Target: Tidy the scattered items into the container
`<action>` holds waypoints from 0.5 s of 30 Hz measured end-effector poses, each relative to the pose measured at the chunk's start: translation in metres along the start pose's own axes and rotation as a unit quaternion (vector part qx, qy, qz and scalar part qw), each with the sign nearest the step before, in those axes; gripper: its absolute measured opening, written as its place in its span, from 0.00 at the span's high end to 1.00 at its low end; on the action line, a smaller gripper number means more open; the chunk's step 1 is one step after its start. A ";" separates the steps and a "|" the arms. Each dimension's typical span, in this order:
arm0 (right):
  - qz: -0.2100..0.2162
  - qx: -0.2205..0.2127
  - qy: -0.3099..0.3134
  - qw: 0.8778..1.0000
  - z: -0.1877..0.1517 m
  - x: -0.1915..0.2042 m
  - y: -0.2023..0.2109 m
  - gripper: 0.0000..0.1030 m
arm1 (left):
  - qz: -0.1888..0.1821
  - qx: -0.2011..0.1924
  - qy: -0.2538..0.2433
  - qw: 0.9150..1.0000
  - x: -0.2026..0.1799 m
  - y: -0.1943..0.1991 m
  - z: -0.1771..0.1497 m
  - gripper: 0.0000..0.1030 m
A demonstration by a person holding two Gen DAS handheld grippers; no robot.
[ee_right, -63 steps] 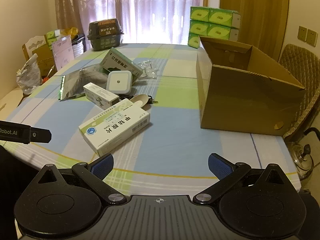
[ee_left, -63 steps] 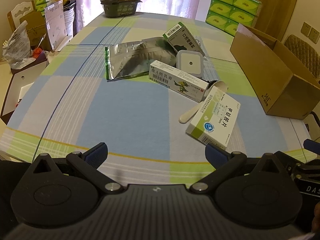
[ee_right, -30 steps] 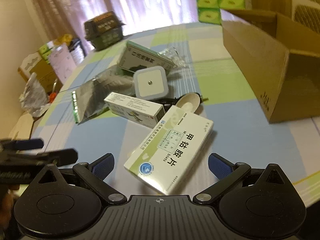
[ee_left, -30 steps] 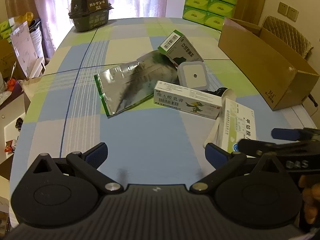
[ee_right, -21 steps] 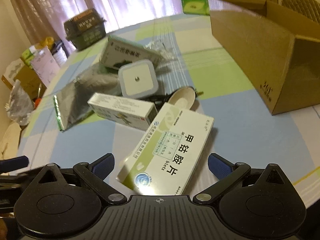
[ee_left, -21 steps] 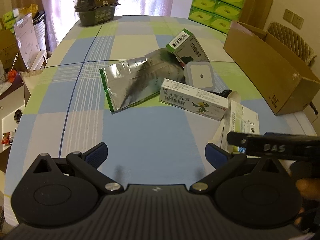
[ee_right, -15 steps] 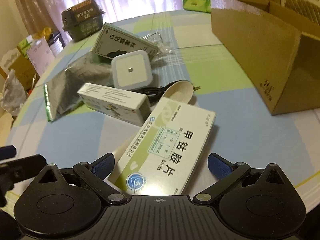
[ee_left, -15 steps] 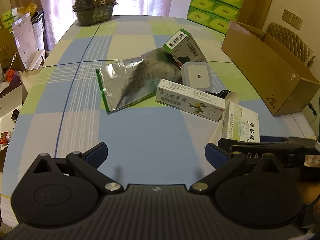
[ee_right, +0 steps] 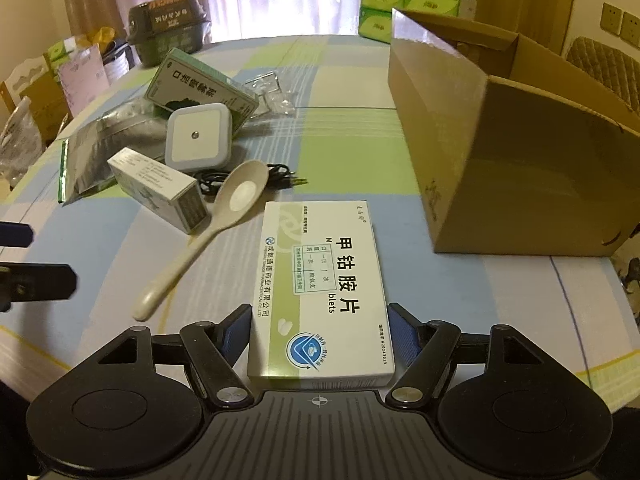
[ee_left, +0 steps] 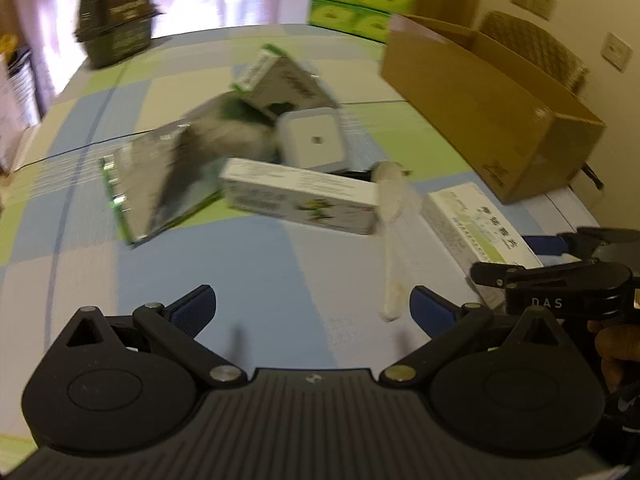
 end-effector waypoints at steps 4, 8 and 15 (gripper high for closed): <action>0.013 -0.004 -0.019 1.000 0.002 -0.008 -0.004 0.17 | -0.009 0.014 -0.022 1.000 -0.016 -0.015 0.003 0.11; 0.015 -0.004 -0.001 1.000 0.003 -0.012 -0.012 0.17 | -0.012 0.020 -0.042 0.999 -0.026 -0.025 0.005 0.12; 0.013 -0.017 0.014 1.000 0.004 -0.026 -0.013 0.29 | -0.024 0.021 -0.051 0.998 -0.043 -0.038 0.013 0.21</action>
Point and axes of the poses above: each gripper's, at about its wrist camera, not at the fingertips, and y roughly against the way its jaws point, x to its left, z to its top, the point moved 7 cm from there along -y, roughly the way its jaws point, and after that the axes turned 3 degrees about z, right-handed, at the moved point
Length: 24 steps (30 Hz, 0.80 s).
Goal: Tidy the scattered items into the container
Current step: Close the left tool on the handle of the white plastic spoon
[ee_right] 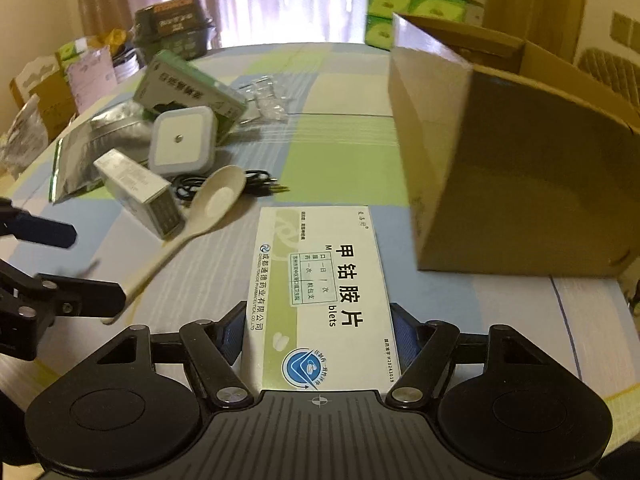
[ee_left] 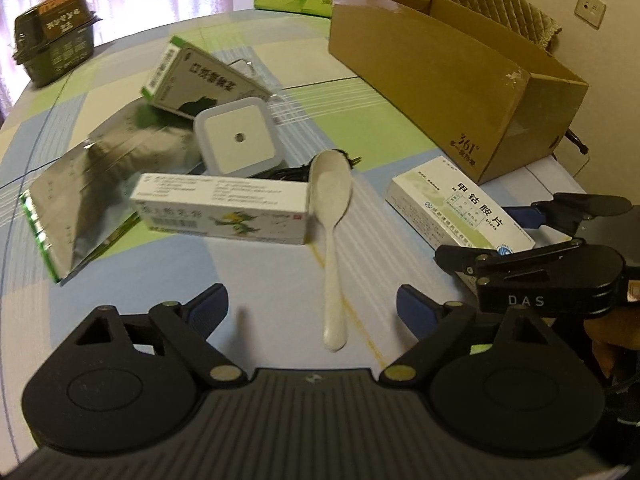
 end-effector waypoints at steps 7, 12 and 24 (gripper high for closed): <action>-0.007 -0.001 -0.012 1.000 -0.006 -0.021 0.010 0.29 | -0.009 0.012 -0.017 1.000 -0.018 -0.021 0.006 0.52; 0.003 -0.009 -0.017 1.000 -0.009 -0.024 0.013 0.29 | -0.002 0.022 -0.030 0.999 -0.021 -0.030 0.009 0.72; 0.021 -0.018 -0.029 0.999 -0.009 -0.028 0.018 0.29 | -0.036 0.040 -0.075 0.996 -0.024 -0.006 -0.003 0.94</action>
Point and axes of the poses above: each gripper's, at about its wrist camera, not at the fingertips, and y roughly against the way its jaws point, x to its left, z to its top, the point moved 7 cm from there along -y, roughly the way its jaws point, and after that the axes turned 3 degrees about z, right-handed, at the moved point
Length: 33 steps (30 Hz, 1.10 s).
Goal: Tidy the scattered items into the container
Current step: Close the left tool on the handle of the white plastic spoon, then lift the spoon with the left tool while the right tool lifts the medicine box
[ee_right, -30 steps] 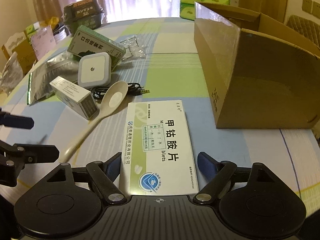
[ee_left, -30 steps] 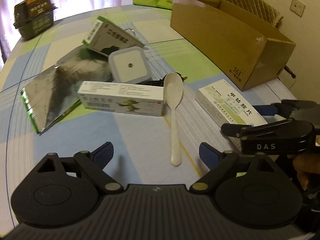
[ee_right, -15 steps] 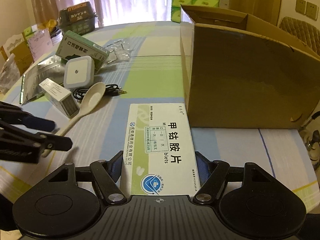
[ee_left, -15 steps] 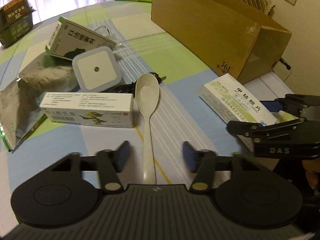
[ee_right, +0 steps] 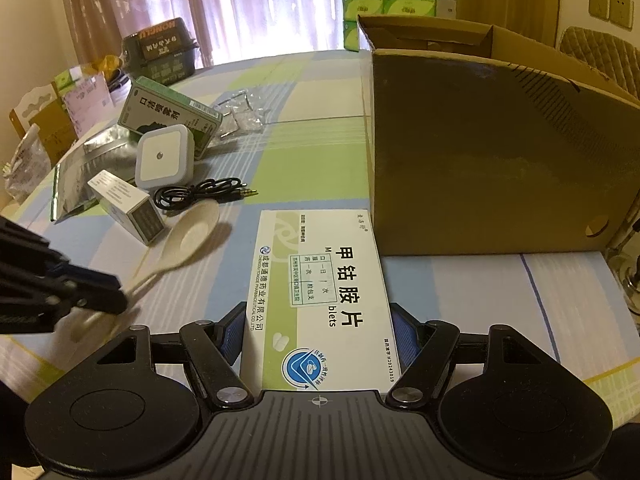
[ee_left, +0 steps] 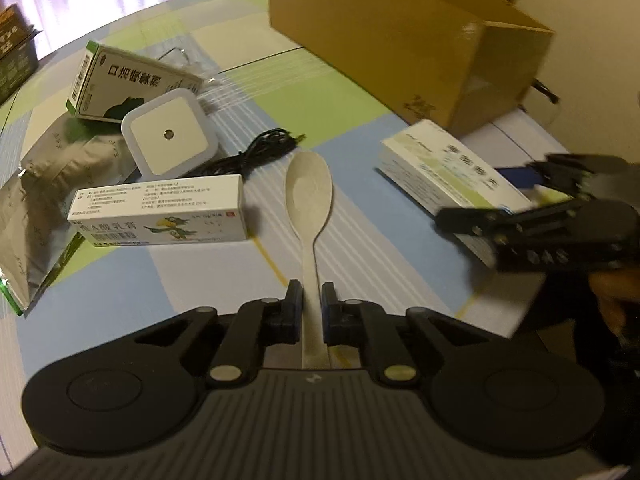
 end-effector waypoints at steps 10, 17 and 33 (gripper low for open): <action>0.001 0.000 -0.002 1.000 -0.002 0.000 0.000 0.29 | 0.008 0.012 -0.015 1.000 -0.001 -0.002 -0.009 0.91; 0.001 -0.002 0.000 1.000 -0.002 0.000 0.001 0.29 | 0.036 -0.010 -0.009 0.999 0.001 -0.020 0.011 0.75; 0.002 -0.012 0.001 1.000 0.000 -0.002 -0.001 0.29 | 0.045 -0.038 0.012 0.998 -0.001 -0.036 0.024 0.56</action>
Point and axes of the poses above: each gripper's, at about its wrist camera, not at the fingertips, and y roughly against the way its jaws point, x to its left, z to its top, the point moved 7 cm from there along -y, roughly the way its jaws point, and after that the axes turned 3 degrees about z, right-handed, at the moved point
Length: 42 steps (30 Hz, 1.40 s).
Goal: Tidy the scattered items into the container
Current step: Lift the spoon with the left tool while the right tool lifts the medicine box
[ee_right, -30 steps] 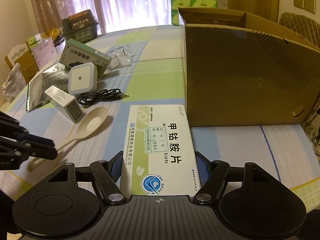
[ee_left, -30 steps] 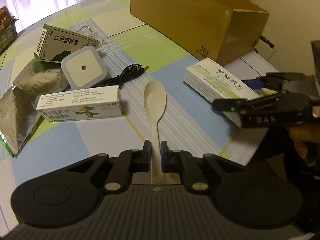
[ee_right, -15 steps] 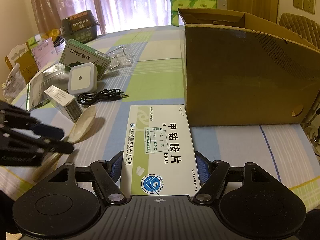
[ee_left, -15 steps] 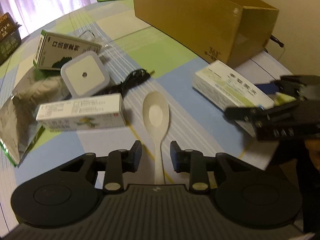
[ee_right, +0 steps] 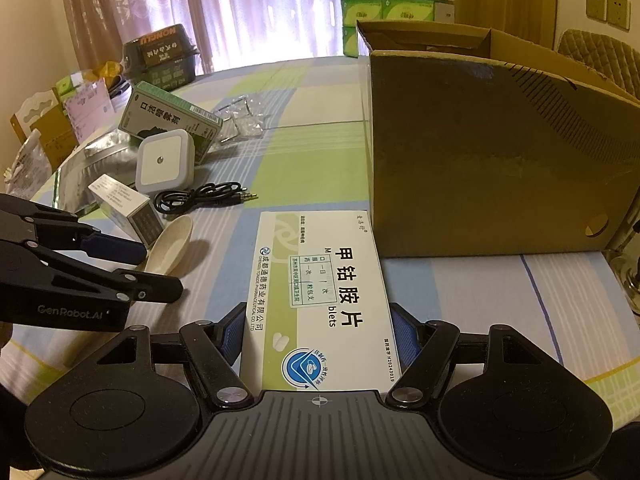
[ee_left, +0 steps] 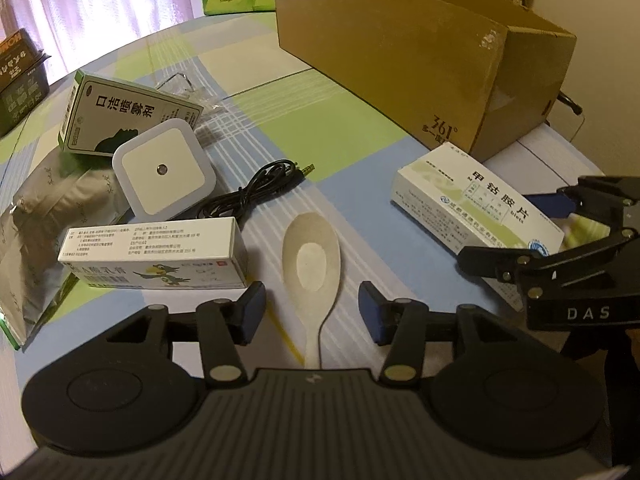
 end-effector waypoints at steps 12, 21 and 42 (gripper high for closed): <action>0.004 -0.005 -0.007 1.000 0.000 0.000 0.004 0.29 | -0.012 -0.011 0.001 1.000 -0.004 0.012 0.002 0.76; 0.003 -0.019 -0.007 1.000 0.004 0.002 0.011 0.29 | -0.006 -0.028 -0.011 1.000 -0.003 0.032 0.004 0.76; -0.022 0.000 0.054 0.998 -0.002 0.013 -0.012 0.28 | -0.007 -0.006 -0.027 1.000 -0.008 0.011 -0.001 0.75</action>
Point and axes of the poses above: each gripper's, at about its wrist camera, not at the fingertips, and y roughly against the way its jaws point, x to its left, z to its top, the point moved 7 cm from there along -y, roughly the way its jaws point, and after that the axes turned 3 degrees about z, right-handed, at the moved point
